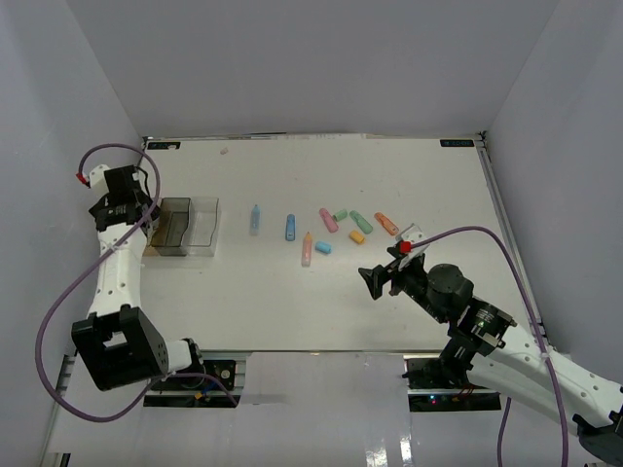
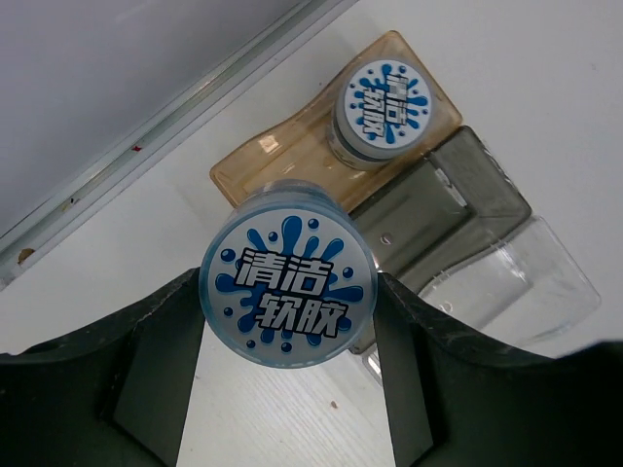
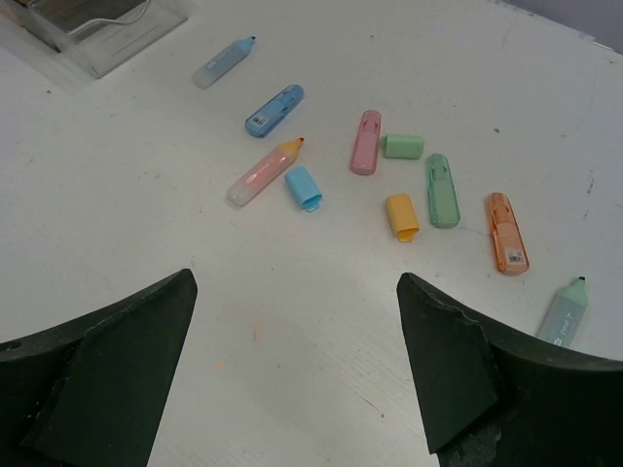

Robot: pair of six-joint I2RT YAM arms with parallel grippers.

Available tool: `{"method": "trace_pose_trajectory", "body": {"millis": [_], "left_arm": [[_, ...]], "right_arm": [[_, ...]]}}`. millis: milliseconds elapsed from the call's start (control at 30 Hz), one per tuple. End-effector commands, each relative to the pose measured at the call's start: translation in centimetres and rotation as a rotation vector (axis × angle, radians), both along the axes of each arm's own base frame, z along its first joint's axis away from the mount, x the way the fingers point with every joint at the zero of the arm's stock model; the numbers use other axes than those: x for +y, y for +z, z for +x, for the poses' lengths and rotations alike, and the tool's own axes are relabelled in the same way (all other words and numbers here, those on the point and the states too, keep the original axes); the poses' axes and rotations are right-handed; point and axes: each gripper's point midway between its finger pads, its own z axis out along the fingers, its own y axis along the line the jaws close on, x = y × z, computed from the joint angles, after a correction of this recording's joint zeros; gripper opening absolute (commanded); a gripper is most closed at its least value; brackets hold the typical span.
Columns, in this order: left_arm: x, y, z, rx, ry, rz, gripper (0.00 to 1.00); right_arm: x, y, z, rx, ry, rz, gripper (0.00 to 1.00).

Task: Sort the stationery into containers
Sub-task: Place the stationery in the storage box.

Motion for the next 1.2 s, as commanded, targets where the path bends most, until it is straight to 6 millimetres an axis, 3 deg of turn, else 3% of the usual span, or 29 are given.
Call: {"method": "trace_pose_trajectory", "body": {"millis": [0,200,300,500,833,1167], "left_arm": [[2.7,1.5,2.3,-0.073,0.035,0.008,0.41],[7.2,2.4,3.8,-0.171,0.122,-0.016,0.42],[8.0,1.8,4.7,-0.174,0.122,-0.037,0.42],[7.4,-0.7,6.2,-0.161,0.084,-0.095,0.42],[6.9,-4.3,4.9,-0.079,0.088,-0.124,0.43],[6.7,-5.6,3.9,-0.034,0.114,-0.137,0.43]], "right_arm": [[0.5,1.0,-0.4,-0.008,0.032,0.039,0.9],[0.5,1.0,-0.7,-0.011,0.047,0.046,0.9],[0.5,1.0,-0.7,-0.011,0.046,0.044,0.9],[0.5,0.7,-0.4,-0.006,0.039,0.029,0.9],[0.4,0.5,-0.3,-0.005,0.023,0.024,0.9],[0.3,0.3,-0.2,-0.001,0.018,0.02,0.9]]}}
